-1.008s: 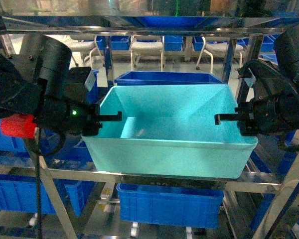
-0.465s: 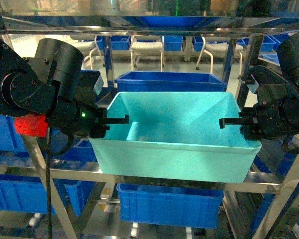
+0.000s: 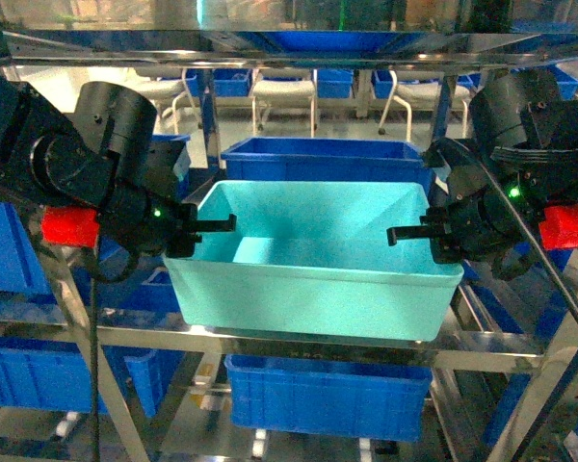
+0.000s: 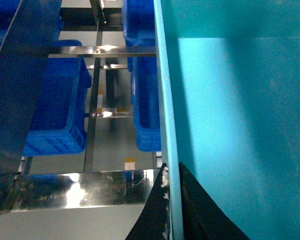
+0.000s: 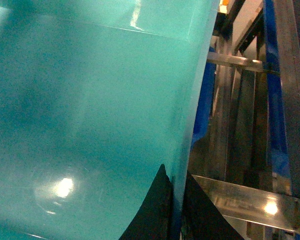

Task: Organize blue bins on left shelf correctly

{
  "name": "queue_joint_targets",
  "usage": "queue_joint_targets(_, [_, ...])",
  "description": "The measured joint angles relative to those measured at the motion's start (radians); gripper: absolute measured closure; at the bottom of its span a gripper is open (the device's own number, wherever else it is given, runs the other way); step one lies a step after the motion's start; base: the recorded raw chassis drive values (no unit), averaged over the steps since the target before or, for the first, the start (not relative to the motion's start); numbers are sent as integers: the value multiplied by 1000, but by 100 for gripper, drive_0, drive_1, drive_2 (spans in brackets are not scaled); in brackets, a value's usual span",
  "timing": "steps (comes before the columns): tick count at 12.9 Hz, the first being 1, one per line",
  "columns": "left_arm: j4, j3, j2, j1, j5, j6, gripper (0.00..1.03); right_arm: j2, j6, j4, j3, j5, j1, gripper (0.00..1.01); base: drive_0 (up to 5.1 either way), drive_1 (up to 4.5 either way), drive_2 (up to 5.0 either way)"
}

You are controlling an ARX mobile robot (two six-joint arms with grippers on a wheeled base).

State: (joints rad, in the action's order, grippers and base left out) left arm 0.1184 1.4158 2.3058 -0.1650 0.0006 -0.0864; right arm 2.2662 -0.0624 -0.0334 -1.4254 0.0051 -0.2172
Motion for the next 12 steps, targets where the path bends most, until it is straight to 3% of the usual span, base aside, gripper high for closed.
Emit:
queue_joint_targets(6, [-39,106,106,-18,4,16,101,99,39,18,-80,55,11,99,0,0,0])
queue_joint_targets(12, [-120,301,246,-73,5,42,101,181,55,43,-135,70,83,99,0,0,0])
